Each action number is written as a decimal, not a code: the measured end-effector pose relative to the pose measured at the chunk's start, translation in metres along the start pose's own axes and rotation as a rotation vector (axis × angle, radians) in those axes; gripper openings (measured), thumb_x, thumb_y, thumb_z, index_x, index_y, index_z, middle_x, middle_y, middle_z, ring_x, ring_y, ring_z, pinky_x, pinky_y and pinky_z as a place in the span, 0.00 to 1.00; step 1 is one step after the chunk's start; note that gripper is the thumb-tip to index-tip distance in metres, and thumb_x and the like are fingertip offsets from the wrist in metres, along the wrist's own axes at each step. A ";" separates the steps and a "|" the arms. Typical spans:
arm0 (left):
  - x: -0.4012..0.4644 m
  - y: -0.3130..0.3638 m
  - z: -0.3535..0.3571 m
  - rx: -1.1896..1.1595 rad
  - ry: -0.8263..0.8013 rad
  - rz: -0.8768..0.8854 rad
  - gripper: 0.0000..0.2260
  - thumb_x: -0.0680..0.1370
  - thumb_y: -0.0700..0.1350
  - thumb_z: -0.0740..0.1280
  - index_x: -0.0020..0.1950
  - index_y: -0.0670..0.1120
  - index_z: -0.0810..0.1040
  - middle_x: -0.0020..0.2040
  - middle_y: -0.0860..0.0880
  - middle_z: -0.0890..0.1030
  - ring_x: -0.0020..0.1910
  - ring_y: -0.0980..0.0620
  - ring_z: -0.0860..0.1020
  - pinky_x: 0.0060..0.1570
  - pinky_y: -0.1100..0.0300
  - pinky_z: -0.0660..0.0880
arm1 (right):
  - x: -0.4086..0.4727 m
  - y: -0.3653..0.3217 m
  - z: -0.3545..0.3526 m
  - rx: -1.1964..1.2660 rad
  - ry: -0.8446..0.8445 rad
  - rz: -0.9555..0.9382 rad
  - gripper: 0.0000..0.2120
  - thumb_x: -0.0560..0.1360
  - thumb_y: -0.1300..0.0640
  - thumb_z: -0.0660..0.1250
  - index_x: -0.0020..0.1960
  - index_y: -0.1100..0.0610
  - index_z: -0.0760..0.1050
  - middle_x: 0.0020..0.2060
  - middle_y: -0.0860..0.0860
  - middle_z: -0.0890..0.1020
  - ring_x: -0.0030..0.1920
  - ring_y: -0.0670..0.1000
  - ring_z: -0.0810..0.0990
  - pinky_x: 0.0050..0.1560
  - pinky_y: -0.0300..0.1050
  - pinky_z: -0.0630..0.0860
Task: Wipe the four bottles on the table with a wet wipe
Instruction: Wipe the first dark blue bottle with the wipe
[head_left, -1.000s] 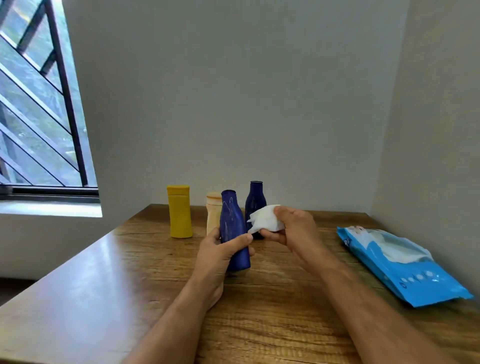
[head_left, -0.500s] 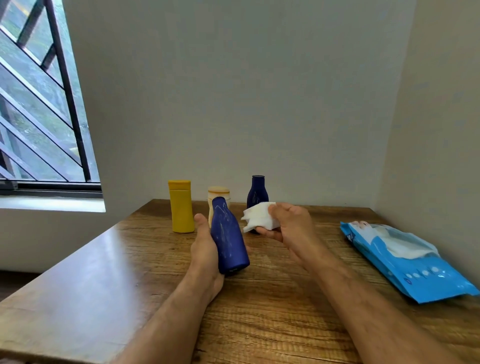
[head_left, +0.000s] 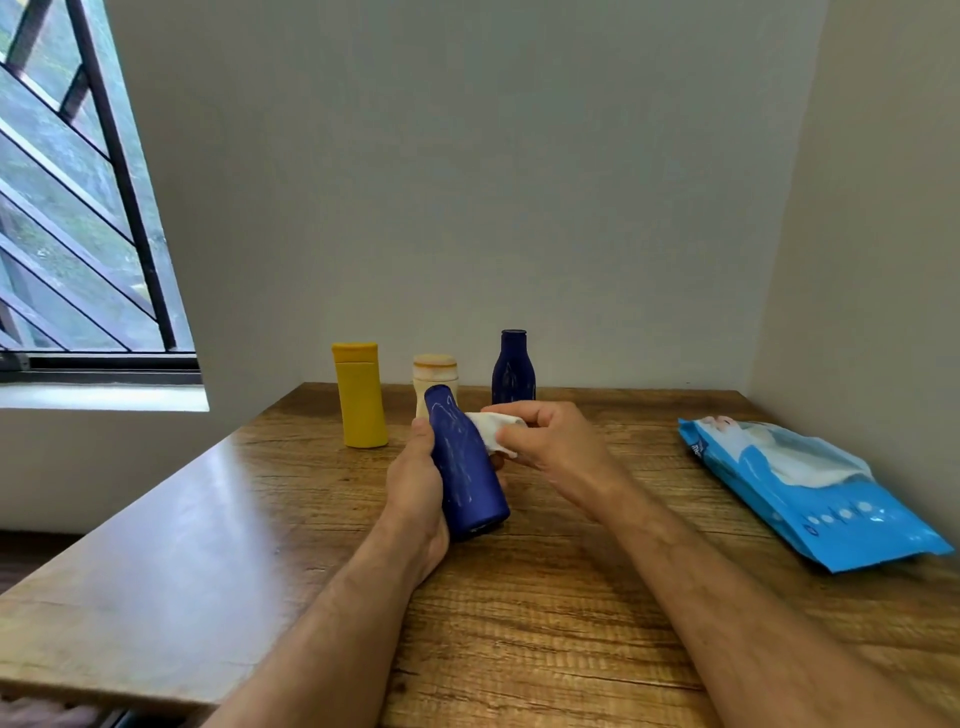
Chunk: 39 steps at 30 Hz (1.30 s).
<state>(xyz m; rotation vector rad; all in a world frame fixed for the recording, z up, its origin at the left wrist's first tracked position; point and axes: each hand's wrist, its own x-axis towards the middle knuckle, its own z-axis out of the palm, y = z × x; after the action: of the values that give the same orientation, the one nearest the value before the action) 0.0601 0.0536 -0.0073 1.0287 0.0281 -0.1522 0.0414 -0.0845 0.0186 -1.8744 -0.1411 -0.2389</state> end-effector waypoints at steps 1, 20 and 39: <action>0.000 0.000 -0.001 -0.002 -0.010 0.005 0.18 0.84 0.56 0.56 0.63 0.46 0.75 0.49 0.40 0.86 0.46 0.42 0.84 0.42 0.48 0.82 | -0.002 -0.002 0.001 -0.035 0.002 -0.018 0.14 0.76 0.57 0.70 0.61 0.51 0.80 0.53 0.46 0.81 0.47 0.45 0.83 0.48 0.39 0.81; 0.014 -0.006 -0.002 -0.102 -0.160 0.105 0.18 0.84 0.55 0.55 0.61 0.47 0.79 0.45 0.43 0.86 0.42 0.45 0.83 0.48 0.46 0.79 | -0.008 0.001 -0.006 -0.447 0.020 -0.345 0.18 0.77 0.65 0.65 0.60 0.48 0.82 0.57 0.45 0.84 0.46 0.42 0.84 0.47 0.37 0.82; 0.028 0.001 -0.005 -0.124 -0.188 0.038 0.20 0.83 0.55 0.58 0.59 0.44 0.82 0.49 0.41 0.85 0.44 0.44 0.84 0.54 0.46 0.78 | -0.005 0.004 0.005 -0.722 0.131 -0.502 0.17 0.79 0.59 0.64 0.67 0.50 0.76 0.65 0.45 0.78 0.64 0.45 0.74 0.69 0.43 0.70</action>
<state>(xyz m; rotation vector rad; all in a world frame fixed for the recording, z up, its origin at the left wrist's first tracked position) 0.0884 0.0555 -0.0114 0.8869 -0.1515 -0.2094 0.0378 -0.0812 0.0123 -2.5036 -0.4880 -0.8441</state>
